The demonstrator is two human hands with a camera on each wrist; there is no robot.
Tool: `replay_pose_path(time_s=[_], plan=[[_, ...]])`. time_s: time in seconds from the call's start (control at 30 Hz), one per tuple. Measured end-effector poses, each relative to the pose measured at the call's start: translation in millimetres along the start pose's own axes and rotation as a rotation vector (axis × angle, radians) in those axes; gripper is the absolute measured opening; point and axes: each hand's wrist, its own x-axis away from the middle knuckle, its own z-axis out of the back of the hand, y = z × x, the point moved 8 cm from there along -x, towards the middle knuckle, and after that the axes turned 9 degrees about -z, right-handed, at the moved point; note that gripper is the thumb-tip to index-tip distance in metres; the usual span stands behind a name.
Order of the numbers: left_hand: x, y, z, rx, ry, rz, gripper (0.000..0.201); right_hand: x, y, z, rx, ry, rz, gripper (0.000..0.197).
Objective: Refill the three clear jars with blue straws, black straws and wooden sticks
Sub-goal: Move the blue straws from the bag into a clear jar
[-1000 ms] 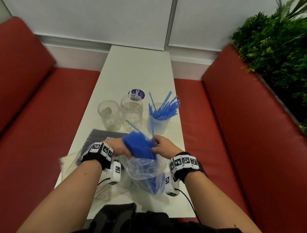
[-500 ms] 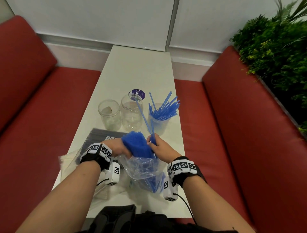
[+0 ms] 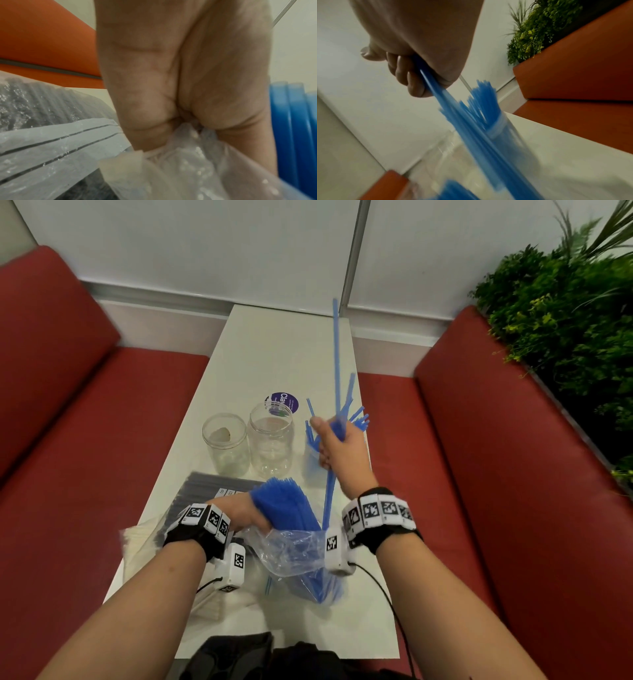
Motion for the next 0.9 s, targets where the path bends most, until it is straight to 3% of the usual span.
replay_pose_path(time_s=[0.2, 0.33, 0.57, 0.73, 0.9], plan=[[1, 3, -1, -0.018, -0.029, -0.029, 0.036, -23, -137, 0, -0.204, 0.035, 0.289, 0.047], [0, 2, 1, -0.029, -0.034, -0.022, 0.035, -40, -180, 9, -0.269, 0.126, 0.467, 0.049], [-5, -1, 2, -0.005, -0.067, 0.012, 0.037, -85, -111, 23, -0.030, 0.354, 0.350, 0.044], [-6, 1, 4, -0.007, -0.047, 0.018, 0.035, -104, -52, 25, 0.045, 0.316, 0.259, 0.038], [-8, 2, 4, 0.021, -0.066, 0.010, 0.040, -104, -44, 26, 0.040, 0.309, 0.258, 0.031]])
